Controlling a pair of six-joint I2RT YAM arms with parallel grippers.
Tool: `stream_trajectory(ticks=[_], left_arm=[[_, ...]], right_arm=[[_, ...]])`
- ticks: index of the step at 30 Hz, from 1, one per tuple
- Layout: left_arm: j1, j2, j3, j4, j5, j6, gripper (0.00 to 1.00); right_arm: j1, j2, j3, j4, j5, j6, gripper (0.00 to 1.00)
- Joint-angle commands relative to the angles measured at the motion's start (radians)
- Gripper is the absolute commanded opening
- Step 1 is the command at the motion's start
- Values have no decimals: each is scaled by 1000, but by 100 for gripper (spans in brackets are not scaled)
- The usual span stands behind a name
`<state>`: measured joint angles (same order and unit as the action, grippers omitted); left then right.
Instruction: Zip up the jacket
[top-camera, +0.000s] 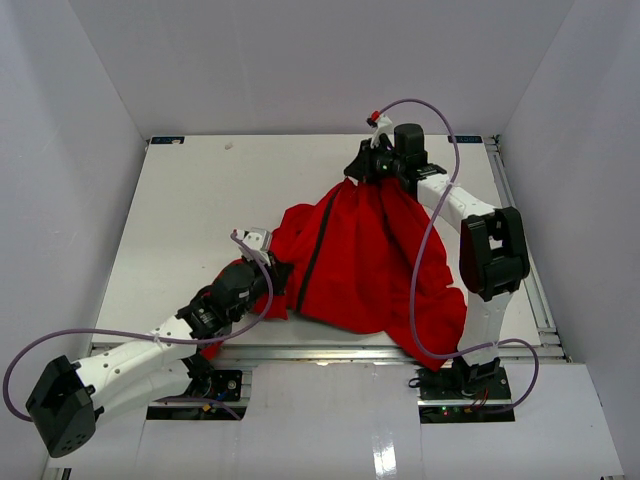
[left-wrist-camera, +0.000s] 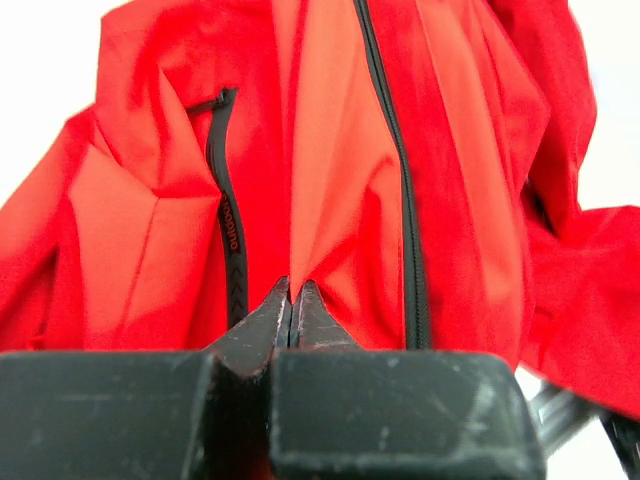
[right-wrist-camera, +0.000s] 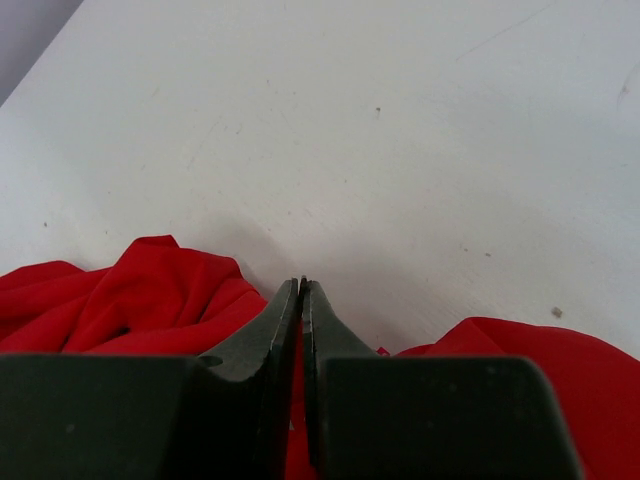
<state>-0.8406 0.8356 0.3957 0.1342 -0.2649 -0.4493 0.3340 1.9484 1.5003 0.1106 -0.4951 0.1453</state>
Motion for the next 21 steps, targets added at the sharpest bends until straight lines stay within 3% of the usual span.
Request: stream_trajectory(ticks=[1,11,15,21], left_arm=[[-9,-50,100,-163,-209,75,0],[-5,-213,118,-74,-468,289,0],[-6,-208,127,-172,-454,254,0],[-6,-246,61,-206,-297,181,0]], right_arm=[[-90,-46,99,193,265,-74,8],[-145,-179,-3,286,219,-4,8],[-145,-269,-139,341,200,0,8],[-145,-362,-297,414,171,-67,8]])
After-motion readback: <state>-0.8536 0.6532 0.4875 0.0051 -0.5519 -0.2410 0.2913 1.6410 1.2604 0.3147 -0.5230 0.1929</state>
